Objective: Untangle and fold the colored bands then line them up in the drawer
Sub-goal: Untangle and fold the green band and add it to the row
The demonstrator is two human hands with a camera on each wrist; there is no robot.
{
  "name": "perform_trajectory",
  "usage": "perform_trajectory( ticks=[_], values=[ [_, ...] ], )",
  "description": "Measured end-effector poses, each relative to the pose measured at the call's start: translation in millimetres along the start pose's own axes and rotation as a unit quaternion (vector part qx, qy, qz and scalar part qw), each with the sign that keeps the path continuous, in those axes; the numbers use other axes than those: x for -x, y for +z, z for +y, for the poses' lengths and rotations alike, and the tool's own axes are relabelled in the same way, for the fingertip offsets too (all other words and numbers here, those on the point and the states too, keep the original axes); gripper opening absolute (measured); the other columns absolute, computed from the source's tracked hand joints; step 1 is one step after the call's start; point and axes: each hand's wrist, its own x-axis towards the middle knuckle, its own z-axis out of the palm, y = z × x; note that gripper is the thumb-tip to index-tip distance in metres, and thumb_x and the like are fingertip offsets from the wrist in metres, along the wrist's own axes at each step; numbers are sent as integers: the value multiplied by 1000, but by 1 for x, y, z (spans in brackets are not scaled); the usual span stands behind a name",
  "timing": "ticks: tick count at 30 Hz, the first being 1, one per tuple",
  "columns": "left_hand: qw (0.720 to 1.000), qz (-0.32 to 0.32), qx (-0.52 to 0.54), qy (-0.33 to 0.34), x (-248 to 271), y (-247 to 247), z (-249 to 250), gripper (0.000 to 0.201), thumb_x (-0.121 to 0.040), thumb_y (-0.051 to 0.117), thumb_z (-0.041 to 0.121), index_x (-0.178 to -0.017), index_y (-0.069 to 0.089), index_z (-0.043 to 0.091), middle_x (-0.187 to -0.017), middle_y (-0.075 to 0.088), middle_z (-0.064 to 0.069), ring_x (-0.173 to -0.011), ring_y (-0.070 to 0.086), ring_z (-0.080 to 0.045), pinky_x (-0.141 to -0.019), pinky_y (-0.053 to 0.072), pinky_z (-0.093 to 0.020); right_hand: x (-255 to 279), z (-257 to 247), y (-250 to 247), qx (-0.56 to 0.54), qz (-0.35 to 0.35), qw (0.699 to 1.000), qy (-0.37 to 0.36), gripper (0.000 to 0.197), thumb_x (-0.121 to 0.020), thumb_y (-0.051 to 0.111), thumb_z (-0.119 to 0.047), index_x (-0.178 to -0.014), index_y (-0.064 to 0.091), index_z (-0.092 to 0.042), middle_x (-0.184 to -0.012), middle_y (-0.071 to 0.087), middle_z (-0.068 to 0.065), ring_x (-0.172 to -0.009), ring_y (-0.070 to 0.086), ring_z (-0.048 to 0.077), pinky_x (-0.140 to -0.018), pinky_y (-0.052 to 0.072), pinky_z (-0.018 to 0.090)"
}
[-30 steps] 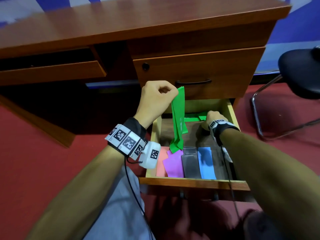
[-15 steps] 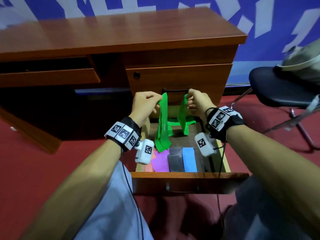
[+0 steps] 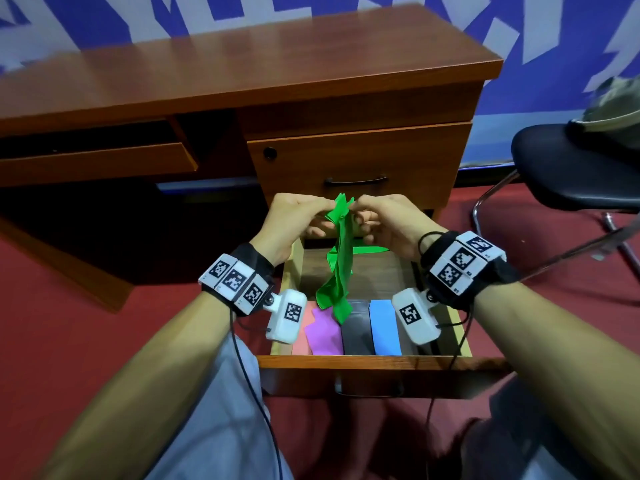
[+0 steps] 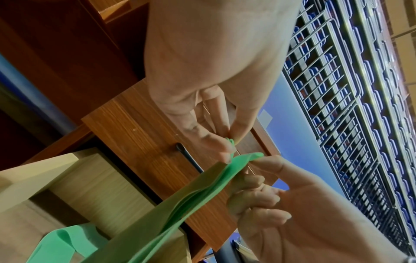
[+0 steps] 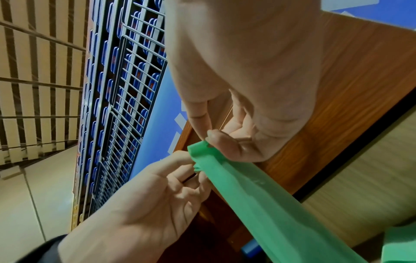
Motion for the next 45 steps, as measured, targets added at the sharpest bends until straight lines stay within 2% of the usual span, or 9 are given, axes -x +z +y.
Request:
perform_trajectory(
  ticks=[7, 17, 27, 31, 34, 38, 41, 43, 45],
  values=[
    [998, -23, -45, 27, 5, 1, 2, 19, -90, 73, 10, -100, 77, -6, -87, 76, -20, -62, 69, -15, -48, 49, -19, -1, 2, 3, 58, -4, 998, -27, 7, -87, 70, -12, -89, 74, -6, -66, 58, 3, -54, 51, 12, -51, 42, 24],
    [998, -16, -51, 33, 8, 0, 2, 14, -90, 72, 9, -96, 78, -3, -82, 77, -17, -65, 72, -17, -48, 49, -19, -1, 5, 9, 31, 11, 998, -46, 9, -89, 66, -9, -93, 72, -4, -67, 57, 3, -52, 51, 10, -49, 42, 23],
    [997, -15, -70, 34, 8, -1, 5, 14, -90, 71, 8, -91, 78, -3, -80, 75, -23, -65, 72, -19, -50, 51, -19, -4, 7, 5, 18, 4, 999, -39, 11, -90, 70, -8, -97, 74, -1, -74, 63, 7, -55, 52, 10, -50, 44, 22],
    [996, -37, -74, 46, 11, -4, 8, 17, -90, 74, 15, -92, 79, -1, -82, 77, -21, -69, 72, -20, -52, 52, -20, -3, 9, 1, 13, -7, 999, -44, 9, -90, 72, -9, -95, 76, -2, -75, 67, 7, -58, 54, 12, -51, 45, 22],
    [992, -47, -97, 65, 14, -7, 9, 24, -84, 82, 24, -91, 81, 1, -80, 77, -18, -69, 71, -18, -54, 53, -19, -2, 9, 1, 31, -12, 998, -50, 16, -93, 68, -10, -104, 76, -1, -79, 70, 6, -58, 55, 9, -53, 44, 21],
    [991, -35, -110, 61, 12, -11, 11, 17, -85, 81, 18, -91, 81, 2, -81, 75, -24, -65, 69, -17, -51, 51, -17, -4, 7, 1, 37, -42, 998, -39, 20, -94, 63, -16, -104, 77, -6, -86, 70, 7, -60, 52, 10, -59, 42, 24],
    [987, 11, -127, 100, 9, -16, 12, 12, -83, 80, 20, -80, 82, 9, -72, 75, -16, -61, 68, -20, -48, 48, -23, -8, 4, 6, 55, -56, 996, -43, 24, -96, 62, -22, -105, 77, -5, -85, 70, 6, -58, 53, 9, -55, 42, 22],
    [979, 59, -141, 135, 6, -19, 12, 13, -84, 74, 20, -73, 80, 16, -67, 74, -11, -58, 68, -21, -48, 46, -25, -15, 12, 7, 134, -21, 990, -50, 24, -97, 60, -19, -101, 75, -1, -79, 70, 5, -56, 54, 10, -53, 42, 23],
    [971, 99, -144, 162, 4, -23, 13, 15, -81, 72, 24, -69, 79, 18, -65, 74, -6, -55, 65, -17, -48, 45, -26, -24, 26, 5, 277, 8, 959, -56, 21, -96, 60, -17, -95, 74, -2, -76, 71, 4, -59, 58, 12, -52, 45, 24]
  ],
)
